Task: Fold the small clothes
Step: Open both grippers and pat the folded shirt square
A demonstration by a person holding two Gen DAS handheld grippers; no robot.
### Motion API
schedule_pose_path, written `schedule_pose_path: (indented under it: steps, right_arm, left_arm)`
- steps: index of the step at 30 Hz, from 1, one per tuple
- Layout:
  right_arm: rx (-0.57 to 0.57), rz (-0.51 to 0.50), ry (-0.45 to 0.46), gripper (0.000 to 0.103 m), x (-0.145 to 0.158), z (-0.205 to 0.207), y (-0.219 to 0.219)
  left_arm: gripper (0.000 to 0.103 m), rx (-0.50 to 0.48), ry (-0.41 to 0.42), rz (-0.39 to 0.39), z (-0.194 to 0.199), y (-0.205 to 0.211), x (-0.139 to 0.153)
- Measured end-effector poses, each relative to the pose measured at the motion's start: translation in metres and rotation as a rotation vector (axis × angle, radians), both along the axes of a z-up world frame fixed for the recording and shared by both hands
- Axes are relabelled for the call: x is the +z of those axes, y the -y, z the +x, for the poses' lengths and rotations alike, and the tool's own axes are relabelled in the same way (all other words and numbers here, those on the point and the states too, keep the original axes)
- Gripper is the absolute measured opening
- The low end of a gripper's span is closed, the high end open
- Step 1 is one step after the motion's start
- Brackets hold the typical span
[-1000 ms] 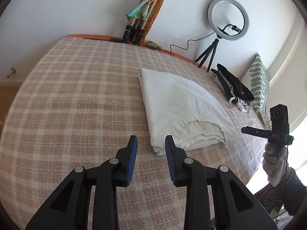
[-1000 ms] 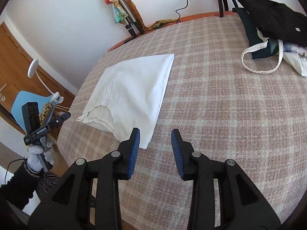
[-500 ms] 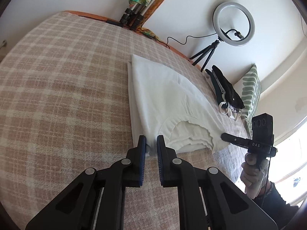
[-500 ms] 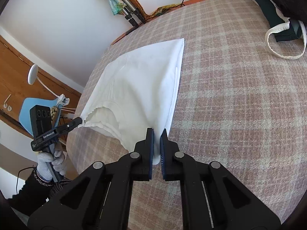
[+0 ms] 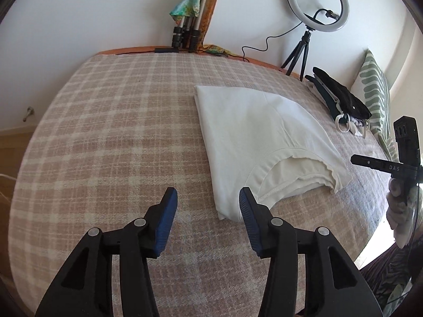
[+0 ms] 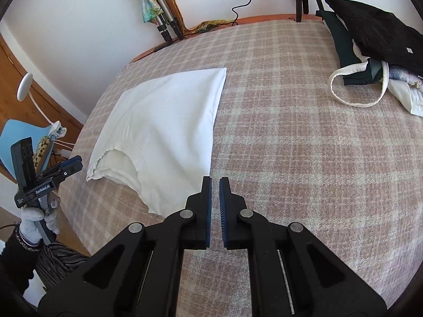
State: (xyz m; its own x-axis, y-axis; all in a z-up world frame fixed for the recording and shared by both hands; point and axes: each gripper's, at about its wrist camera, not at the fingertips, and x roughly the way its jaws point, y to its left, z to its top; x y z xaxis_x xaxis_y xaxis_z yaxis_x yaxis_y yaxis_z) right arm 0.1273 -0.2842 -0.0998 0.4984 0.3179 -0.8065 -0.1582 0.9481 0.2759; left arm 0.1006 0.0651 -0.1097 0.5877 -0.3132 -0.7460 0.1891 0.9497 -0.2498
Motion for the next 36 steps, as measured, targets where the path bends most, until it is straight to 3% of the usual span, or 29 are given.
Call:
schedule_pose_path:
  steps: [3,5,8,10,16,22,25,29,32,36]
  right_arm:
    - [-0.015,-0.018,0.036,0.016,0.01,-0.003,-0.003]
    - [-0.026,-0.041,0.07,0.039,0.016,-0.006,-0.007]
    - [-0.035,-0.08,0.122,0.052,0.026,-0.011,-0.014]
    - [-0.043,-0.095,0.145,0.055,0.031,-0.013,-0.017]
    - [-0.078,-0.096,0.176,0.067,0.038,-0.017,-0.021]
    - [-0.095,-0.112,0.199,0.071,0.043,-0.019,-0.024]
    - [-0.104,-0.099,0.21,0.074,0.049,-0.021,-0.025]
    - [-0.126,-0.115,0.244,0.082,0.057,-0.025,-0.025]
    - [-0.15,-0.128,0.266,0.084,0.063,-0.027,-0.026]
    - [-0.177,-0.145,0.295,0.092,0.073,-0.03,-0.029]
  left_arm:
    - [0.048,0.023,0.008,-0.002,0.002,0.001,0.007]
    - [0.048,0.028,0.028,0.011,0.0,0.006,0.014]
    - [0.054,0.033,0.067,0.051,-0.004,0.017,0.025]
    - [0.061,0.032,0.102,0.066,-0.009,0.024,0.032]
    - [0.066,0.021,0.173,0.099,-0.019,0.044,0.053]
    - [0.082,-0.012,0.215,0.112,-0.029,0.068,0.074]
    - [0.082,-0.023,0.243,0.099,-0.037,0.076,0.083]
    - [0.091,-0.011,0.251,0.09,-0.04,0.081,0.083]
    - [0.092,-0.023,0.242,0.099,-0.041,0.084,0.08]
    - [0.1,-0.003,0.239,0.147,-0.041,0.087,0.079]
